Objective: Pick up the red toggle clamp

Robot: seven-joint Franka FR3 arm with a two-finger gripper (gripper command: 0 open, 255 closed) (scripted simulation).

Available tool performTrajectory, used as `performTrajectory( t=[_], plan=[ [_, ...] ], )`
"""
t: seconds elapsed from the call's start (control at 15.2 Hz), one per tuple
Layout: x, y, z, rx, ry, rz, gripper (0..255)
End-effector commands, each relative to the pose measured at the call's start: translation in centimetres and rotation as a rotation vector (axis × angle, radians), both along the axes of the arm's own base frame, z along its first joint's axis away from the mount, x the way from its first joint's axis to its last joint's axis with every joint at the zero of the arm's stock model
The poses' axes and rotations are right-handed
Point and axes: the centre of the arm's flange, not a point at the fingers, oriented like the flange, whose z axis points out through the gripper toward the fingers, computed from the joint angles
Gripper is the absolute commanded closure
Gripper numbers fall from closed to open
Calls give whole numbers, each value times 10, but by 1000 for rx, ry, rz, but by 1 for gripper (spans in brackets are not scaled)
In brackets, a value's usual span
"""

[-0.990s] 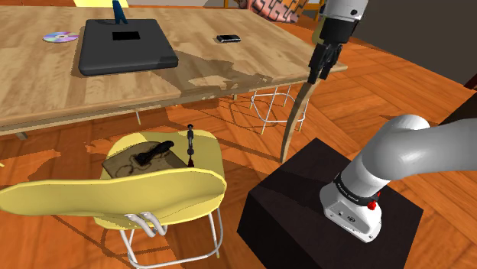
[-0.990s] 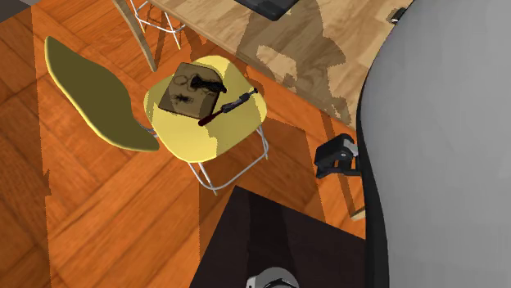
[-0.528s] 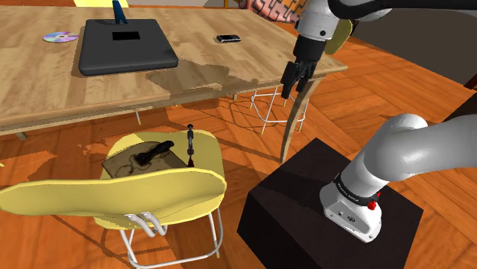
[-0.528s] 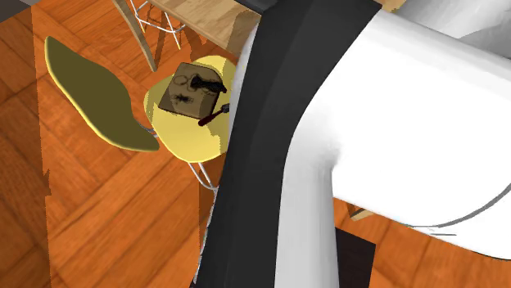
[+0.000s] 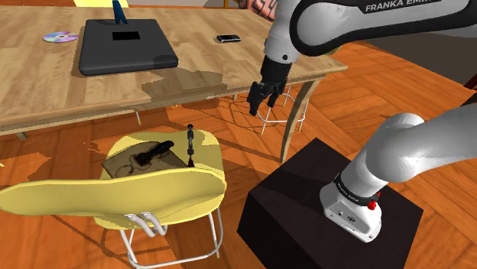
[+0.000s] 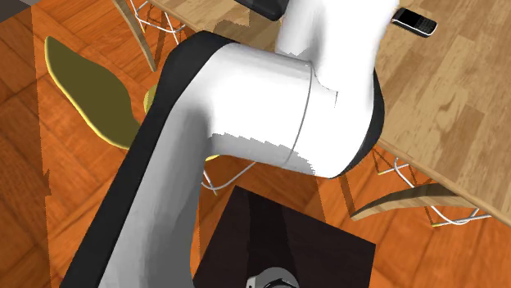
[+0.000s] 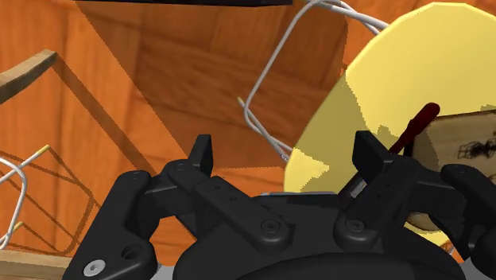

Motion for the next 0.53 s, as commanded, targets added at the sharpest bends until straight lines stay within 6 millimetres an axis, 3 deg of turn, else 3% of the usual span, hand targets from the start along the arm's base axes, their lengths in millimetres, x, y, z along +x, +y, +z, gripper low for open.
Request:
performTrajectory(
  t=[0.0, 0.46],
  plan=[
    [7, 22, -14, -2, -17, -4, 0],
    [37, 97, -57, -16, -70, -14, 0]
  ],
)
